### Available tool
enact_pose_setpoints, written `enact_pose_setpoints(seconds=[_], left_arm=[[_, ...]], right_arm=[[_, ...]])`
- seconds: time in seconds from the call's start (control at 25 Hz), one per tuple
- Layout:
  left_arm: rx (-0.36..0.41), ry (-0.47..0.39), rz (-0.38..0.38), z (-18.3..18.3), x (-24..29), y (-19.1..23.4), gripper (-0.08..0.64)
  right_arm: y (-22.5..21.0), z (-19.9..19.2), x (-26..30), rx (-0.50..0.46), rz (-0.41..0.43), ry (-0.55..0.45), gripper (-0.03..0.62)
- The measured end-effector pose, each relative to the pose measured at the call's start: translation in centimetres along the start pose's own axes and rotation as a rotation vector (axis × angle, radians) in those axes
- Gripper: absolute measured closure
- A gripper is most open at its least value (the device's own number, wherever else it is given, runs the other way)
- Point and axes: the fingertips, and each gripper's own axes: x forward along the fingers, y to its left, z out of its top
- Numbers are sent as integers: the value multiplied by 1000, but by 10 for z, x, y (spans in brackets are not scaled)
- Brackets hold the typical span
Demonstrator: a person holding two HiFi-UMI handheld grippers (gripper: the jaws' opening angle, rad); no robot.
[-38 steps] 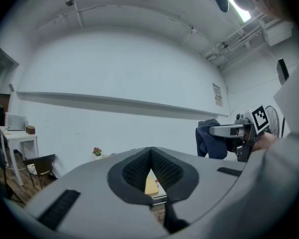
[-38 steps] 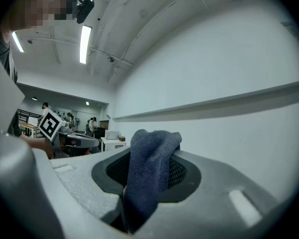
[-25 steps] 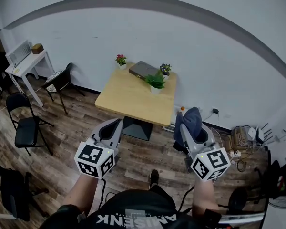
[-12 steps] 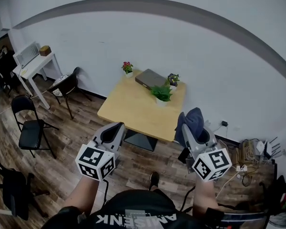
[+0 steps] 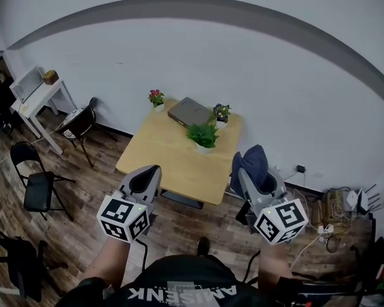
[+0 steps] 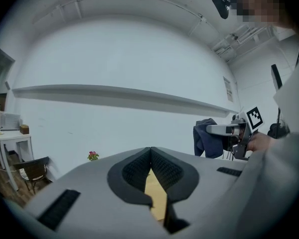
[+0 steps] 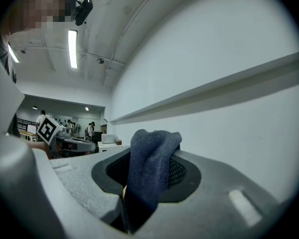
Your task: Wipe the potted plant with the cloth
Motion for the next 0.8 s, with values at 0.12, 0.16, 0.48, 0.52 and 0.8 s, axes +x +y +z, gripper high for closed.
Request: enact_pose_setpoints(seconds=[0.12,0.16,0.48,0.52,0.8], left_arm=[[17,18,-6,3,28,-7,558],[21,22,-8,4,36,-9,558],[6,21,-3,5,98,-16,558],[7,23,-1,5,105,-15,558],[26,29,-62,8,137,1,489]], right_arm=[[-25,0,8,0,10,-3,466],[-33,0,10,0,13,-5,466],[-86,-1,26,2,45,2,466],[-93,-3,28,2,44,6,466],[-117,-12,46,20,-1,28,466]])
